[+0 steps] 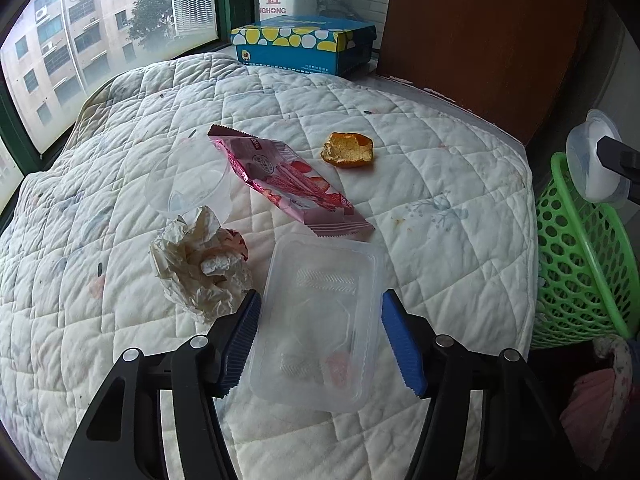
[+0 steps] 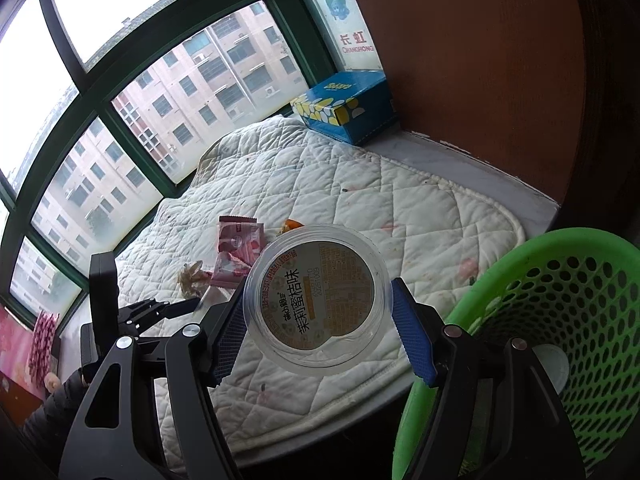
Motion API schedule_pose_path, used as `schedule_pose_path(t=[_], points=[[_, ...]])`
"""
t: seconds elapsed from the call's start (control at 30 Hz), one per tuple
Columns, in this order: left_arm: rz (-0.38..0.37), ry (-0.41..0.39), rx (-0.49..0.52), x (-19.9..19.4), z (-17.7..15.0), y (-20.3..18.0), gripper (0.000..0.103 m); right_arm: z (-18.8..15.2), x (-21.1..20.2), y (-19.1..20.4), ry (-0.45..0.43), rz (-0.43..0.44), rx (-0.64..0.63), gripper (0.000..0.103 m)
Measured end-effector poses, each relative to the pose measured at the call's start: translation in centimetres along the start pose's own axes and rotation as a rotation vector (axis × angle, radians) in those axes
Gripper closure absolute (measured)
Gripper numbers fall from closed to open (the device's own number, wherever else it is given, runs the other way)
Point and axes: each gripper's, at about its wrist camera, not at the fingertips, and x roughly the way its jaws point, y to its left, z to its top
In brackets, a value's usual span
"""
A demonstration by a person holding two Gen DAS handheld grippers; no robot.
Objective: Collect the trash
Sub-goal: 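Grasp the clear plastic tray with the left tool while the right tool holds the pudding cup, then drop the pudding cup into the green basket with the right tool while the left tool carries the tray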
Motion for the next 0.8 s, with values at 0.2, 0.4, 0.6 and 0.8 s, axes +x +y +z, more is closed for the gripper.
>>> schedule_pose_path(t=[0.2,0.4,0.6,0.8], points=[[-0.012,-0.036,-0.013,-2.9,-1.0,-1.3,0.044,-1.3,-2.2,-0.4,-0.015,-0.033,-0.013,0.035],[-0.034,-0.092,0.001,-6.1,-1.2,-3.4,0.044,-2.7,-4.4,-1.1,-0.028,-0.085,-0.028,0.035],[-0.070,-0.129,0.022,-8.1,-0.7,-6.3,0.044,-4.1,-6.5,-2.7,-0.026,-0.145,-0.014,0.035],[-0.114,-0.152,0.047,-9.1,0.1,-9.2,0.044,-5.2,-8.6,-4.7,-0.032,-0.209,0.006,0.035]])
